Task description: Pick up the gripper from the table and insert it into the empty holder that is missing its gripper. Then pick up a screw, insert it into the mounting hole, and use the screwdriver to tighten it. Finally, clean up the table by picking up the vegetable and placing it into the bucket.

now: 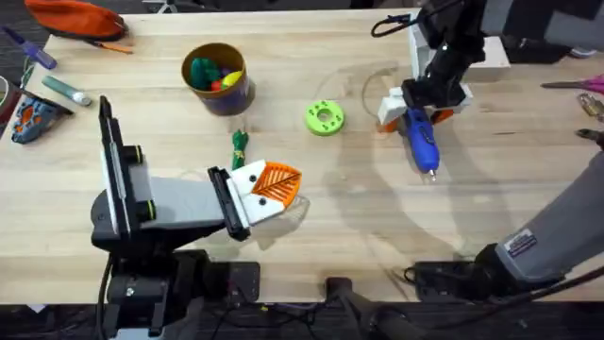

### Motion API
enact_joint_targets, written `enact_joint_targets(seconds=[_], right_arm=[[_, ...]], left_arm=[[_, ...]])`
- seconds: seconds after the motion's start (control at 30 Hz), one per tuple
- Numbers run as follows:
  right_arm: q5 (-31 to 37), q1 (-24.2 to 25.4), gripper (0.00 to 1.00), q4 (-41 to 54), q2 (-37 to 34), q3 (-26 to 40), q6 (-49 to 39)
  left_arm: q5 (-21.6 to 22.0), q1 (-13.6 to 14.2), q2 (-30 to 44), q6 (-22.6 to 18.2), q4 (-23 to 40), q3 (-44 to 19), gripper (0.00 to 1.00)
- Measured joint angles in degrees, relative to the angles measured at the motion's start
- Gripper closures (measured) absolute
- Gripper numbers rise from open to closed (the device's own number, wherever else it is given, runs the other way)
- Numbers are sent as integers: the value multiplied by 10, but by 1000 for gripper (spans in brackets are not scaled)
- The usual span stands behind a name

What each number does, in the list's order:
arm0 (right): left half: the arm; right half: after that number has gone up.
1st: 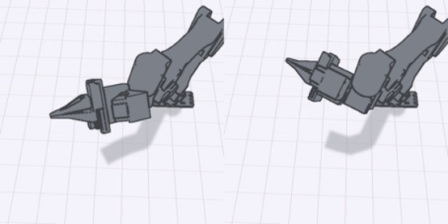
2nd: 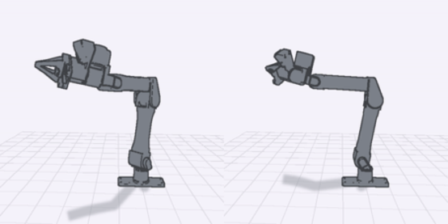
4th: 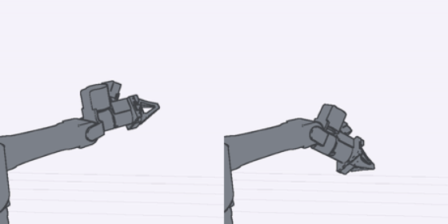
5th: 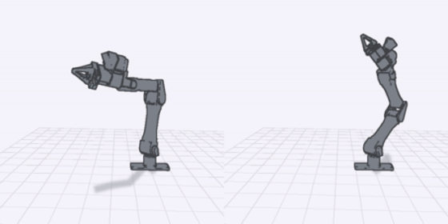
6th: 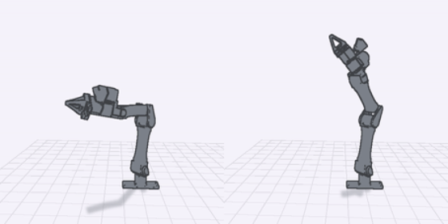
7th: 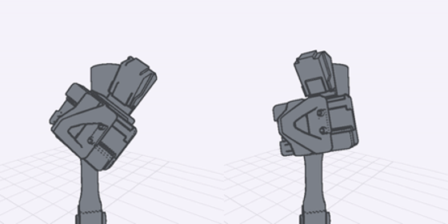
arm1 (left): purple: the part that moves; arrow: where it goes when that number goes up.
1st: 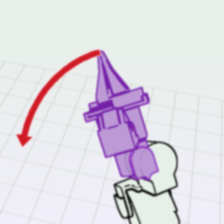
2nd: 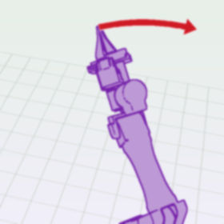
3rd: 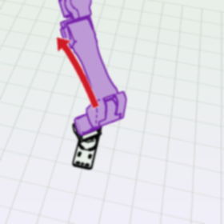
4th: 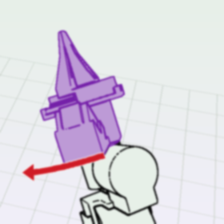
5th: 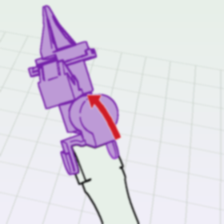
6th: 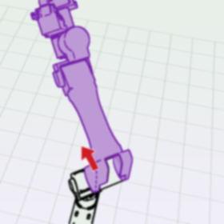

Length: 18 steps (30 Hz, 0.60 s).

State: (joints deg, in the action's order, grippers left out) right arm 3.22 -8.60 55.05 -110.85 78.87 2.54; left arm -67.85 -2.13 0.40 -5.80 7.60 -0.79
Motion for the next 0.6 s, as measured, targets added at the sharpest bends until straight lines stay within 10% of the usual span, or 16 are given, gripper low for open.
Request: enact_joint_targets(seconds=[0.6], right_arm=[[-5, 0, 170, 0, 0, 0, 0]], left_arm=[[0, 0, 0, 0, 0, 0, 989]])
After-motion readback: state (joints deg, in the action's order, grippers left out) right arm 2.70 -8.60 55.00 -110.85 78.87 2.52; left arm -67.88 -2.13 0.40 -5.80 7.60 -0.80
